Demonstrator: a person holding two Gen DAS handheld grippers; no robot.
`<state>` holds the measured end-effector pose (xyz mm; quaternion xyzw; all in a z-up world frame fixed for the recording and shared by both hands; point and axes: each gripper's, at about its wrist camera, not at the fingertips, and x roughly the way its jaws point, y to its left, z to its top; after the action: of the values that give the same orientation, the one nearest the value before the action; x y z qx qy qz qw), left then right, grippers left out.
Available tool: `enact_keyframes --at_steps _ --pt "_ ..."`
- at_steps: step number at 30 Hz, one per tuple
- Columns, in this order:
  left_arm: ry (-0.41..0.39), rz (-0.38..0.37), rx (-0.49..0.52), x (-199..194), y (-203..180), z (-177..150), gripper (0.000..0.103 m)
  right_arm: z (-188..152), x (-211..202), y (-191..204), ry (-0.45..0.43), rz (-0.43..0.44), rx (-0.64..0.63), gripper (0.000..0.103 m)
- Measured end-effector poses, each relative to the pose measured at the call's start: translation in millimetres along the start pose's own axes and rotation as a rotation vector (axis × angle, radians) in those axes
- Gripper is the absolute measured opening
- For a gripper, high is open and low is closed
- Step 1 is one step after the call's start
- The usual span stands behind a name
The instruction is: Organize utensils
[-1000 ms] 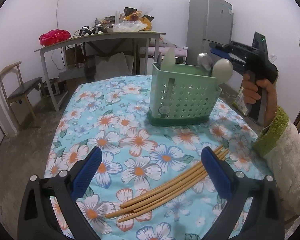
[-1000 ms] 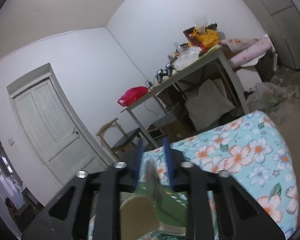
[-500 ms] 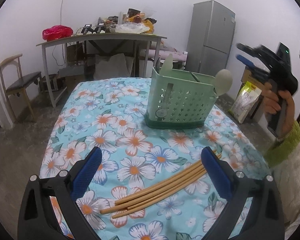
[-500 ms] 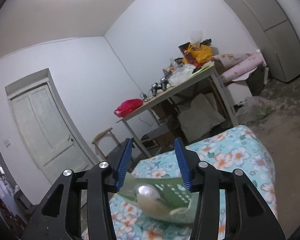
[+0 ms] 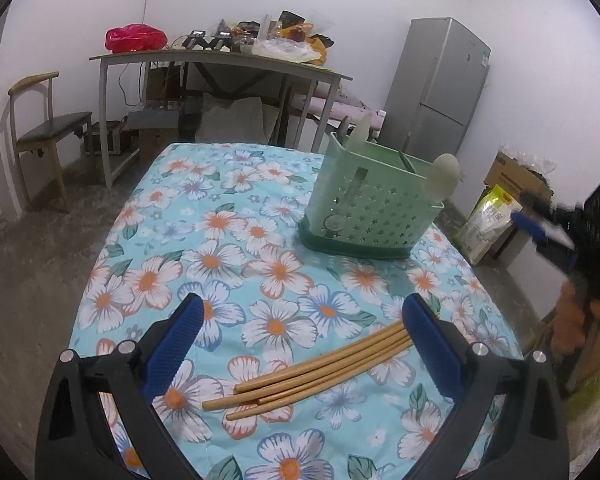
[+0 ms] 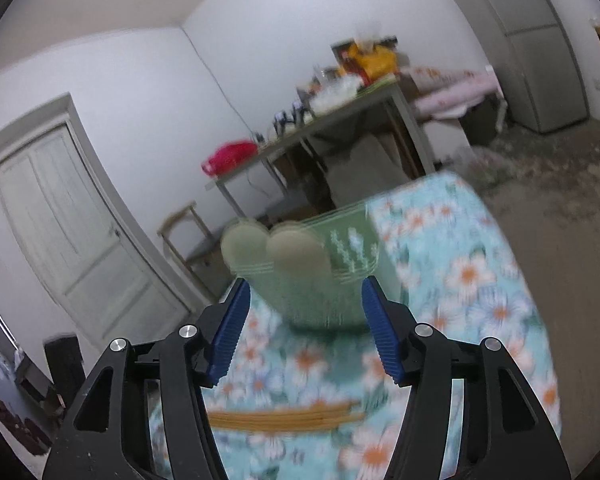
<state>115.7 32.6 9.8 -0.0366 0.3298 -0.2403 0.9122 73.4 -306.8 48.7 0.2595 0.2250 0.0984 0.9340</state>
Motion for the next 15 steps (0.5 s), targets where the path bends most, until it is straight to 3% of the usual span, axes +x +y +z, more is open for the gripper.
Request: enact_keyframes --at_steps 7,15 --pt "0.013 0.005 0.010 0 2 -2 0.097 -40 8 18 0.095 -0.058 -0.020 0.058" --pt "-0.025 0.014 0.027 4 -4 18 0.097 -33 14 29 0.084 -0.099 -0.075 0.061"
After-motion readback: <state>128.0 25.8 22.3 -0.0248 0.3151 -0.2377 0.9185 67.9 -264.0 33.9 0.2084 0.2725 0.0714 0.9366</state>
